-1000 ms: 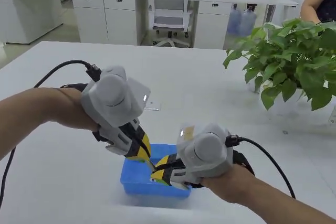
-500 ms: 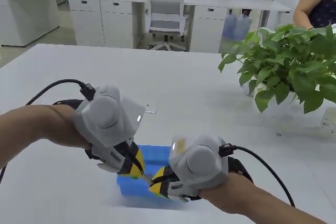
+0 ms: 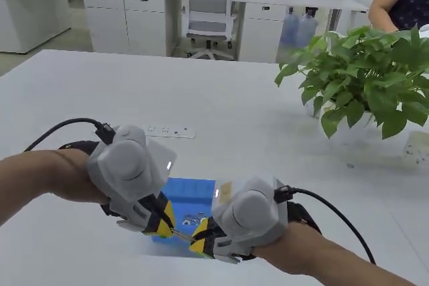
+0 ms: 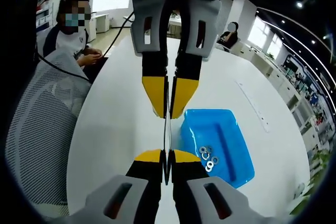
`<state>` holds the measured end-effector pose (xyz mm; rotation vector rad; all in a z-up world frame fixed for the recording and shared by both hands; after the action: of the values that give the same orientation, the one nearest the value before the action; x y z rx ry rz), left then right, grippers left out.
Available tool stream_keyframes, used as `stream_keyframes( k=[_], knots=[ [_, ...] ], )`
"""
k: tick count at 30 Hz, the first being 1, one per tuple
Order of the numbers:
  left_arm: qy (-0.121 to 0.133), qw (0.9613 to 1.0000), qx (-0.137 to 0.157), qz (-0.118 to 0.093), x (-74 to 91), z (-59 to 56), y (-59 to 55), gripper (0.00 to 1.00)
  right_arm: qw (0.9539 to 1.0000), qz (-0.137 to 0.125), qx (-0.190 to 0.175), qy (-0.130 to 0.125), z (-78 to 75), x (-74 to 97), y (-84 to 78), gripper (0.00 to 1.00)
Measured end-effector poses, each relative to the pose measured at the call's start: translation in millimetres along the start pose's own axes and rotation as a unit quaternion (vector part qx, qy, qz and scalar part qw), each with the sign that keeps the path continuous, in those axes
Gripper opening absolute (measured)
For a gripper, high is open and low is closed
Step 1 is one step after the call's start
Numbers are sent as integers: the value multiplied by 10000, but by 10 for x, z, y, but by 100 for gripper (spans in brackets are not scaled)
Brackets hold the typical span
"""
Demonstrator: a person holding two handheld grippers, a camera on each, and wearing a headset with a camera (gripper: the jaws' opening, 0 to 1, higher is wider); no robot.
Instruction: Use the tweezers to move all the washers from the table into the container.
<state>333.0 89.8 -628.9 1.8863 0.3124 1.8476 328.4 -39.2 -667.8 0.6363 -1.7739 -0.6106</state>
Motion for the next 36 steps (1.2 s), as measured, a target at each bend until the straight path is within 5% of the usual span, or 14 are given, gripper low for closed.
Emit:
stream_keyframes(
  k=[18, 26, 36],
  knots=[
    [27, 9996, 275, 89, -420, -140, -222, 7, 9996, 211, -35, 181, 184, -192, -203, 7],
    [74, 9987, 496, -25, -591, -169, -323, 7, 9988, 369, -59, 307, 225, -309, -310, 7],
    [18, 9979, 652, -65, -674, -153, -423, 7, 9984, 417, -109, 353, 246, -418, -361, 8]
  ],
)
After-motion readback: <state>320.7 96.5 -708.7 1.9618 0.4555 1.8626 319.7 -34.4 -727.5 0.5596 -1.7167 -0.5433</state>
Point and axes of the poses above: the centre of the closed fingertips' face, and the gripper's own axes: x roughly backward along the fingers, z roughly to its left, y roughly out of its top, the point moved 10 cm from there along x, roughly backward along the fingers, and after that the axes turned 7 degrees about -y, right-handed, at the moved point
